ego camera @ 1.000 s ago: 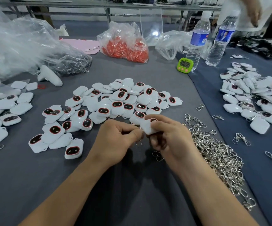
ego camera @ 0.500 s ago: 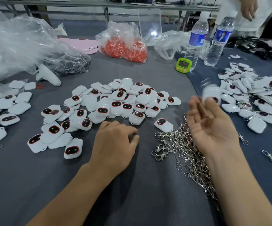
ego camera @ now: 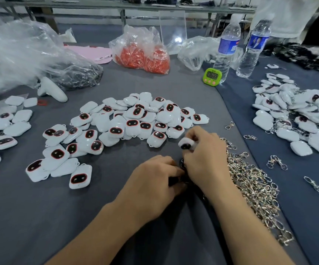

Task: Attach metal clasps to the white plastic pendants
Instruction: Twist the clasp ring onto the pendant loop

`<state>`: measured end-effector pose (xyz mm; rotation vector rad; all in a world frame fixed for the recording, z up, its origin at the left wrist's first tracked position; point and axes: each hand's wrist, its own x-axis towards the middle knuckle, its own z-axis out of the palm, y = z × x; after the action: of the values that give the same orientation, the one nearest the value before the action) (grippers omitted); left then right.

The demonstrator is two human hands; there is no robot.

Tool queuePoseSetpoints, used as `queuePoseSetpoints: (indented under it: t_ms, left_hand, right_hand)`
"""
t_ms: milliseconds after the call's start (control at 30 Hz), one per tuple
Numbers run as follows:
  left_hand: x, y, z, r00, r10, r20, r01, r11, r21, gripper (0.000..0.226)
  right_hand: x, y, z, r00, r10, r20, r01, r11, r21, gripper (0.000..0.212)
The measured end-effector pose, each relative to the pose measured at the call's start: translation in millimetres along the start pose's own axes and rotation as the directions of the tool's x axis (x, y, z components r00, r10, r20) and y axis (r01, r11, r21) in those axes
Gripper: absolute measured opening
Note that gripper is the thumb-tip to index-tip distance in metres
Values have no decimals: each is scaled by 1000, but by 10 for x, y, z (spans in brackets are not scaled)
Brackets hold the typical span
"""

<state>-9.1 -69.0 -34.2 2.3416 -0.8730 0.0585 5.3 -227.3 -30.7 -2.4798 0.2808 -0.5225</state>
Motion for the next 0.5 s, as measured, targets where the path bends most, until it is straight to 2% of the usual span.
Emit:
queuePoseSetpoints:
  t_ms: [133, 233, 300, 400, 500]
  left_hand:
    - [-35, -38, -32, 992, -50, -116, 47, 999, -23, 13]
    - [-46, -73, -94, 940, -186, -284, 174, 982, -66, 19]
    - [-35, -100, -157, 889, -274, -368, 228, 960, -164, 27]
    - [11, -167, -211, 806, -418, -419, 278, 893, -354, 15]
    - [57, -174, -218, 750, -563, -347, 292, 753, -590, 25]
  right_hand:
    - [-33, -32, 5, 995, 95, 3, -92, 955, 282, 19]
    - [-42, -91, -15, 985, 172, 31, -168, 879, 446, 25]
    - [-59, -158, -33, 980, 170, 100, -196, 770, 607, 30]
    - [-106, -244, -40, 968, 120, 219, -247, 574, 780, 29]
    - [-163, -295, -18, 933, 106, 344, -345, 531, 774, 27]
